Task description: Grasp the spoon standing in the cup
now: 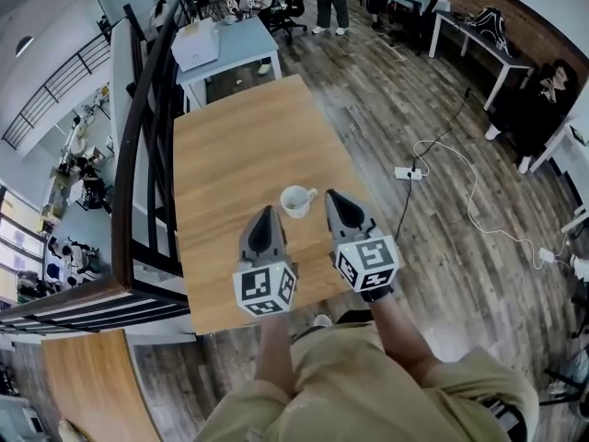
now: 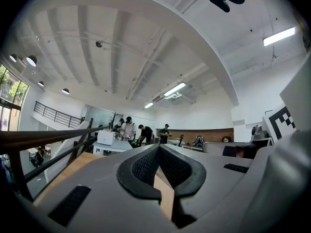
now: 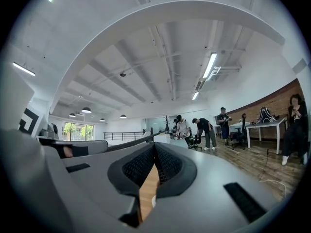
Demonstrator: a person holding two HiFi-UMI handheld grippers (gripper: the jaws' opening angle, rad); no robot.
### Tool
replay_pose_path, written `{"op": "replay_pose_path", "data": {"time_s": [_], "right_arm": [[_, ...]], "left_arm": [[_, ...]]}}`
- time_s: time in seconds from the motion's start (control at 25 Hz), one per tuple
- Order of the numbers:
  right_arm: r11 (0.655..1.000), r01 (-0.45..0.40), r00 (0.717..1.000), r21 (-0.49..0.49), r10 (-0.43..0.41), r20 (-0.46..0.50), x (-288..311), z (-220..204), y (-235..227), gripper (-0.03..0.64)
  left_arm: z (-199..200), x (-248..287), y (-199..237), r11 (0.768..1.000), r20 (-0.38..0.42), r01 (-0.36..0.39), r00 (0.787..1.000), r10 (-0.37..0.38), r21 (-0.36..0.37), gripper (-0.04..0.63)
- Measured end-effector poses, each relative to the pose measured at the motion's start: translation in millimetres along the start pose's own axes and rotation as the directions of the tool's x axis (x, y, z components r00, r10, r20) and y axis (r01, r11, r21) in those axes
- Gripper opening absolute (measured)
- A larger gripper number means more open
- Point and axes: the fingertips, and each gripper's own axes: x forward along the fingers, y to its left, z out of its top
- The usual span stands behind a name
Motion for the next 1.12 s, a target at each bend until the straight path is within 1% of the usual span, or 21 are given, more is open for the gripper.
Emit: {"op": "replay_pose_path", "data": {"time_s": [0.12, 0.24, 0.36, 0.44, 0.64, 0.8, 0.96, 1.12], "right_arm": [[0.999, 0.038, 0.997, -0.023, -0.04, -0.068, 17.7, -20.3, -7.1, 0.014], [0.998, 0.066, 0.991, -0.013, -0.067, -0.115, 31.9, -40.0, -19.4, 0.014], [0.997, 0.074, 0.983, 0.011, -0.072, -0.166, 45.7, -65.7, -29.7, 0.014], [0.998, 0.065, 0.975, 0.015, -0.06, -0.213, 55.0, -88.3, -33.1, 0.014], [0.997, 0.049, 0.947, 0.053, -0.03, -0.319, 78.3, -144.0, -42.6, 0.014], [0.997, 0.034, 0.914, 0.067, -0.004, -0.406, 90.1, -185.9, -47.8, 0.015], [0.993, 0.043, 0.886, 0.114, 0.015, -0.463, 105.0, -218.1, -56.2, 0.015], [0.988, 0.032, 0.859, 0.151, 0.05, -0.509, 115.9, -245.7, -54.9, 0.015]], "left_arm": [[-18.1, 14.1, 14.2, 1.0, -0.037, 0.002, 0.999, -0.003, -0.022, 0.002], [-35.1, 28.2, 20.5, 0.999, -0.069, 0.006, 0.998, -0.009, -0.036, 0.002], [-53.5, 42.9, 25.1, 0.999, -0.103, 0.009, 0.995, -0.013, -0.04, 0.002], [-68.8, 51.9, 27.8, 0.999, -0.126, 0.012, 0.992, -0.018, -0.048, 0.002], [-105.2, 79.7, 34.0, 0.998, -0.183, 0.016, 0.983, -0.025, -0.053, 0.002], [-128.1, 97.2, 38.5, 0.997, -0.225, 0.0, 0.974, -0.016, -0.071, 0.002], [-144.5, 115.6, 46.6, 0.997, -0.257, -0.013, 0.966, -0.008, -0.081, 0.002], [-160.9, 125.1, 57.4, 0.995, -0.285, -0.04, 0.958, 0.012, -0.093, 0.002]]}}
